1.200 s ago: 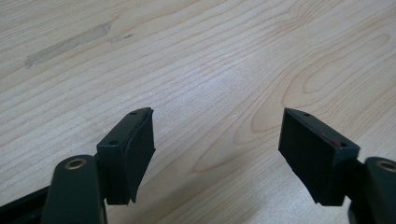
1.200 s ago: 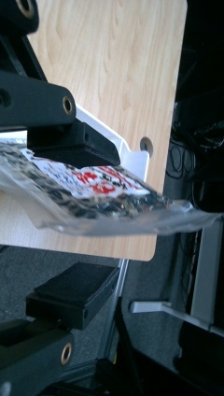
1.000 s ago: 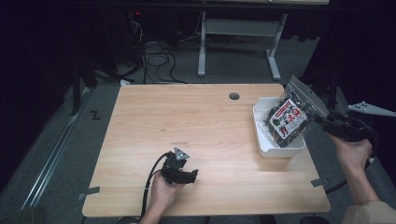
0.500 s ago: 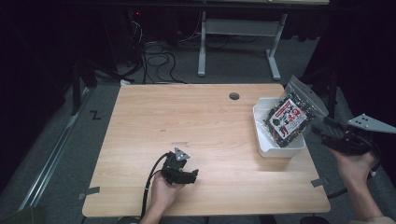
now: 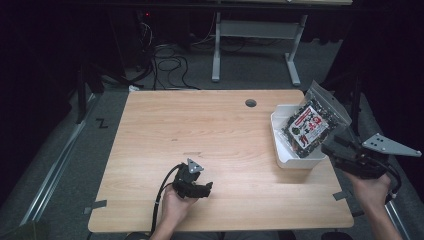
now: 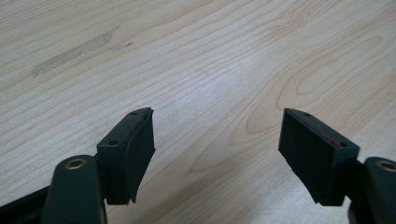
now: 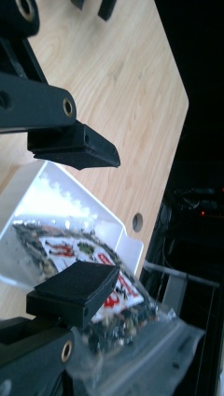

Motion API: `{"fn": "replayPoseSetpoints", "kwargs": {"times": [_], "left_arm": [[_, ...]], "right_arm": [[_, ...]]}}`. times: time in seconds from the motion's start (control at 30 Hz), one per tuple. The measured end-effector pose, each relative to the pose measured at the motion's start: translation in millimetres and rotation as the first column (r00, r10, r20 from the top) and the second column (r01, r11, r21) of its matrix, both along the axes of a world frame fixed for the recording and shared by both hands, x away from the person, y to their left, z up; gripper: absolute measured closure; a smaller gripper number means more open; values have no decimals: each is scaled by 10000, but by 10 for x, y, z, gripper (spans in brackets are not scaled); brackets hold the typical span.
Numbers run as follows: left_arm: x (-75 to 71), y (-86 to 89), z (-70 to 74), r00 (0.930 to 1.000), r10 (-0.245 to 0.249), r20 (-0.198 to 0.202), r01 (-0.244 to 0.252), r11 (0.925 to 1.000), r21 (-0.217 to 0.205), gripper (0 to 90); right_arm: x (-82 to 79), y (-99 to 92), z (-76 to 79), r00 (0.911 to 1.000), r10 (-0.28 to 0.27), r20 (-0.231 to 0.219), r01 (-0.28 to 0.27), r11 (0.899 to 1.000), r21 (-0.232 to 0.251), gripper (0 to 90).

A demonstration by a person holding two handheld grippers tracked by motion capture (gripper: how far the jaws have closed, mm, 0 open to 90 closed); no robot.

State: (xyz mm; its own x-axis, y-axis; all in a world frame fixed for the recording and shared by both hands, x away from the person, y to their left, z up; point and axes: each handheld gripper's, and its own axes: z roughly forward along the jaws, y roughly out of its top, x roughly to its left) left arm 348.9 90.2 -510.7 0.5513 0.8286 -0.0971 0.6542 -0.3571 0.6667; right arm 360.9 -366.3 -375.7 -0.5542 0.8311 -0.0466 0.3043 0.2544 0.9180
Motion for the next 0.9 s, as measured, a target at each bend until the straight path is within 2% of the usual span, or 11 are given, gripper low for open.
{"fn": "replayPoseSetpoints", "kwargs": {"times": [0.23, 0.77, 0.9], "left_arm": [[-22, 0, 10, 9999, -60, 82, 60, 10000, 38, 272], [-37, -2, 19, 9999, -77, 85, 77, 10000, -16, 272], [-45, -10, 21, 9999, -103, 124, 103, 9999, 10, 272]], "right_arm": [[-60, 116, -82, 9989, 471, 11, -471, 9989, 78, 415], [-147, 444, -263, 9902, 1235, -646, -1238, 9923, -8, 420], [-164, 553, -327, 9887, 1367, -612, -1395, 9892, -452, 423]]}}
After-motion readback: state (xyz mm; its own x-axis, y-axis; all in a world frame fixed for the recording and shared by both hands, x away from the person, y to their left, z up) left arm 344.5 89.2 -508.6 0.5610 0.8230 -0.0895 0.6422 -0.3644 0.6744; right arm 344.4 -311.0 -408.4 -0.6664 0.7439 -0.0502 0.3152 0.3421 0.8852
